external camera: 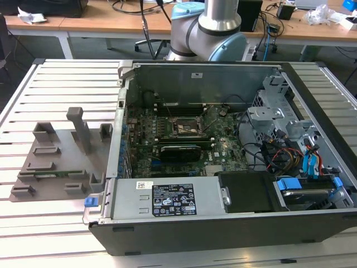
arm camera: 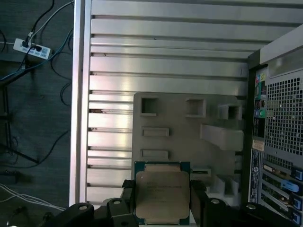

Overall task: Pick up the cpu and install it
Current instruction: 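Pick up the cpu and move it towards the insertion slot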

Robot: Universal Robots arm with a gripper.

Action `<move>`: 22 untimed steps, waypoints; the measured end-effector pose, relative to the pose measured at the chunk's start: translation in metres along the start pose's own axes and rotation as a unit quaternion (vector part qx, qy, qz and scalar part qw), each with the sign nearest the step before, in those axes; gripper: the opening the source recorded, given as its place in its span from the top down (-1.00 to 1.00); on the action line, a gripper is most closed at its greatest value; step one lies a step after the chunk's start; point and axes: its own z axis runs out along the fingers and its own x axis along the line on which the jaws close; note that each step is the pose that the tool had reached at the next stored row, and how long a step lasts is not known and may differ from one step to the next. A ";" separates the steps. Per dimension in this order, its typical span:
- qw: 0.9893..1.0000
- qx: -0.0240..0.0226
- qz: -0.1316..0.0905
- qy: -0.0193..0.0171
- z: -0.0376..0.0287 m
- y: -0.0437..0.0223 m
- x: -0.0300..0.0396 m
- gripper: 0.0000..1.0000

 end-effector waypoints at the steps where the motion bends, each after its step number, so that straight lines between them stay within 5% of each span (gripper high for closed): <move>1: 1.000 0.000 0.000 0.000 -0.0032 0.0000 0.0000 -0.09; 7: 1.000 0.000 0.000 0.000 -0.0223 -0.0004 0.0000 -0.09; 12: 1.000 -0.001 0.000 0.000 -0.0225 -0.0004 0.0000 -0.09; 15: 1.000 -0.020 0.000 -0.001 -0.0224 -0.0004 -0.0001 -0.09; 22: 1.000 -0.020 0.000 0.000 -0.0186 -0.0010 -0.0181 -0.09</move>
